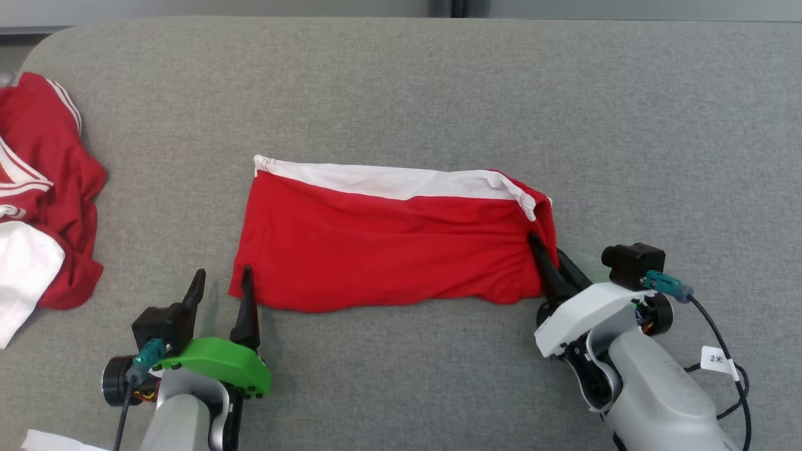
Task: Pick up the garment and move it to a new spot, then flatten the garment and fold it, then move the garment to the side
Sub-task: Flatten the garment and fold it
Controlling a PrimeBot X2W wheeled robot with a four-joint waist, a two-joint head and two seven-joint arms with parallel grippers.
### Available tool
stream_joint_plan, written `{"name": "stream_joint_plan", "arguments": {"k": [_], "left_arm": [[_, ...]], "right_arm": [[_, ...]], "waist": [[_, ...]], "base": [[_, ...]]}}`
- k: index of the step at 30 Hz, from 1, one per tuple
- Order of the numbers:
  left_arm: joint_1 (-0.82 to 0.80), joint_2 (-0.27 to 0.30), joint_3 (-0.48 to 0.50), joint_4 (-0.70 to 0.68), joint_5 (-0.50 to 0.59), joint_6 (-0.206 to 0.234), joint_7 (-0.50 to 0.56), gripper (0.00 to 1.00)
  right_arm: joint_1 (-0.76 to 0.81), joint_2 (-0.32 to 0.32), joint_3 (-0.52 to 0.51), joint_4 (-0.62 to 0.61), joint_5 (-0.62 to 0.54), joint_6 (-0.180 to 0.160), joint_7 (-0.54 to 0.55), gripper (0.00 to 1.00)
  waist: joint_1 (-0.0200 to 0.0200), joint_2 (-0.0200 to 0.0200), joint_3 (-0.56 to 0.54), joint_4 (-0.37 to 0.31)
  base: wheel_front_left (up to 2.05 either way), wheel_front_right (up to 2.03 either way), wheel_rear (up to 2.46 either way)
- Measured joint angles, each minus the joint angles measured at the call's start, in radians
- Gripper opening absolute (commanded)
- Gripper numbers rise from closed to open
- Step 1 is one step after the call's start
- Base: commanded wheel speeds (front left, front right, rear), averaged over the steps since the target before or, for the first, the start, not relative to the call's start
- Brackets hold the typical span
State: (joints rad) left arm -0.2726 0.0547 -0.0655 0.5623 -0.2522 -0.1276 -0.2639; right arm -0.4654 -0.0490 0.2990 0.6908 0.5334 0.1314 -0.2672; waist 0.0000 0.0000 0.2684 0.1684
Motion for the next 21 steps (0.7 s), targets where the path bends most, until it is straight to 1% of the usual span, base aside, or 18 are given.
{"name": "stream_joint_plan", "arguments": {"k": [4,6,11,14,16,19,21], "left_arm": [[0.001,-0.002,-0.003,-0.009,0.003,0.000,0.000,1.00],[0.003,-0.002,-0.006,-0.014,0.005,0.000,0.000,1.00],[0.017,-0.002,-0.019,-0.016,0.005,0.000,0.000,1.00],[0.017,-0.002,-0.026,-0.019,0.005,0.000,0.000,1.00],[0.017,-0.001,-0.029,-0.020,0.005,0.000,0.000,1.00],[0.018,-0.002,-0.034,-0.020,0.005,0.000,0.000,1.00],[0.021,-0.002,-0.040,-0.018,0.004,0.000,0.000,1.00]], "right_arm": [[0.006,0.008,-0.066,-0.009,-0.012,0.000,0.002,0.00],[0.012,0.004,-0.118,-0.012,-0.034,0.000,0.003,0.00],[0.028,0.002,-0.269,-0.028,-0.132,0.000,0.003,0.00],[0.030,-0.017,-0.354,-0.044,-0.183,0.000,0.003,0.00],[0.030,-0.042,-0.399,-0.053,-0.215,0.000,0.003,0.00],[0.027,-0.058,-0.430,-0.064,-0.248,0.000,0.003,0.00],[0.022,-0.054,-0.417,-0.067,-0.262,0.000,0.003,0.00]], "waist": [[0.0000,0.0000,-0.002,-0.016],[0.0000,0.0000,-0.003,-0.026],[0.0000,0.0000,-0.007,-0.056],[0.0000,0.0000,-0.010,-0.073],[0.0000,0.0000,-0.012,-0.083],[0.0000,0.0000,-0.015,-0.091],[0.0000,0.0000,-0.021,-0.092]], "base": [[0.00,0.00,0.00],[0.00,0.00,0.00],[0.00,0.00,0.00],[0.00,0.00,0.00],[0.00,0.00,0.00],[0.00,0.00,0.00],[0.00,0.00,0.00]]}}
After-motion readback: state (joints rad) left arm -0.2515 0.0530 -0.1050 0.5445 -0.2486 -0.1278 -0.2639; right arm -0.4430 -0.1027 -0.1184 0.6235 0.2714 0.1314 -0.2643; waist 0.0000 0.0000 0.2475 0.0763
